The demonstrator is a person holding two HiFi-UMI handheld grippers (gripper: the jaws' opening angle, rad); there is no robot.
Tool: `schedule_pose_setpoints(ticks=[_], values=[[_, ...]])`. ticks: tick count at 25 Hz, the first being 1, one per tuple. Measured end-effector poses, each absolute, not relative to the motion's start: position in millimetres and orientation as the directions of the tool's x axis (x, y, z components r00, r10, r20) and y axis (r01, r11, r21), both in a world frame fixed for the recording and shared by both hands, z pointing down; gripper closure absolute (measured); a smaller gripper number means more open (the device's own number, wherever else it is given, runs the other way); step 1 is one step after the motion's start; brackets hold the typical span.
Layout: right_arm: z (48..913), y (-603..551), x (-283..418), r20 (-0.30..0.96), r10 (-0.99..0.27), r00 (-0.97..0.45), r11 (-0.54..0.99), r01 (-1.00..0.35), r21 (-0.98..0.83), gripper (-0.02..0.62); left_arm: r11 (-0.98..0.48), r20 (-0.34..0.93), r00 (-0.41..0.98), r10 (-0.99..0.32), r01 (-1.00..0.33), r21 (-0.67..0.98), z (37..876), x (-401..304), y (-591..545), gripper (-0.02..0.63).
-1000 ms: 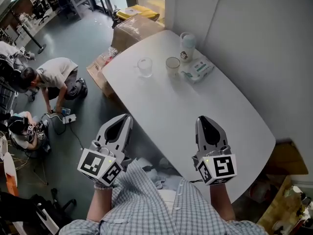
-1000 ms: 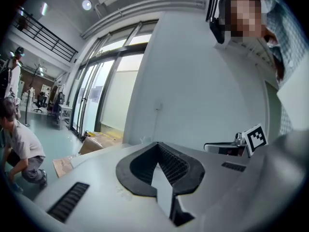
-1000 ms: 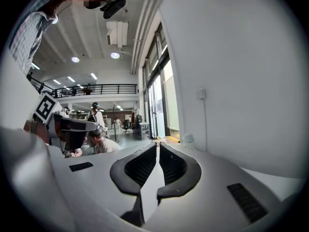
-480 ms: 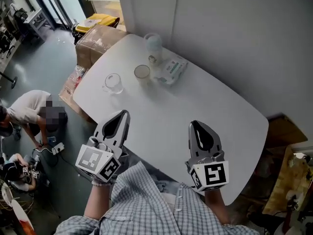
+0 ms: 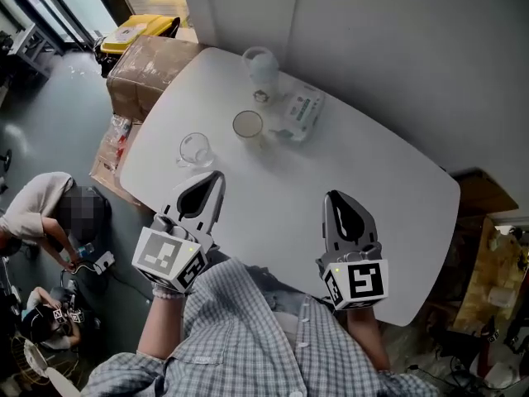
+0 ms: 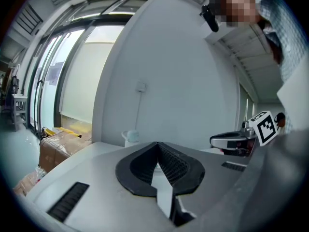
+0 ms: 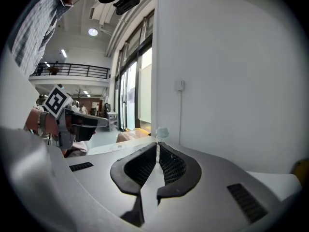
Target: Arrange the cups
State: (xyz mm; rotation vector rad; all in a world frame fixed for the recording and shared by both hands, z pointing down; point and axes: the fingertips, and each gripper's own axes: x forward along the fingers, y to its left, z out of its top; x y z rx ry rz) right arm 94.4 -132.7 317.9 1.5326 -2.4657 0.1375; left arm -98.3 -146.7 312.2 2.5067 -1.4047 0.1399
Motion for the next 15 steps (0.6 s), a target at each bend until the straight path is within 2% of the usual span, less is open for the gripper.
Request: schedule_pose_setpoints(ticks=[7, 15], values=[[332, -165, 57, 0.288, -0.882, -0.374, 0.414, -0.906, 0.092, 0.563, -0.526, 0.256, 0.552, -0.794, -0.834, 0.165, 337, -152, -179, 0.595], [386, -204, 24, 0.398, -0.859, -0.324, 0.389, -0.917, 0.094, 0.561, -0.549, 0.394, 0.542, -0.742, -0.829, 0.107, 390, -200, -193, 0.595]])
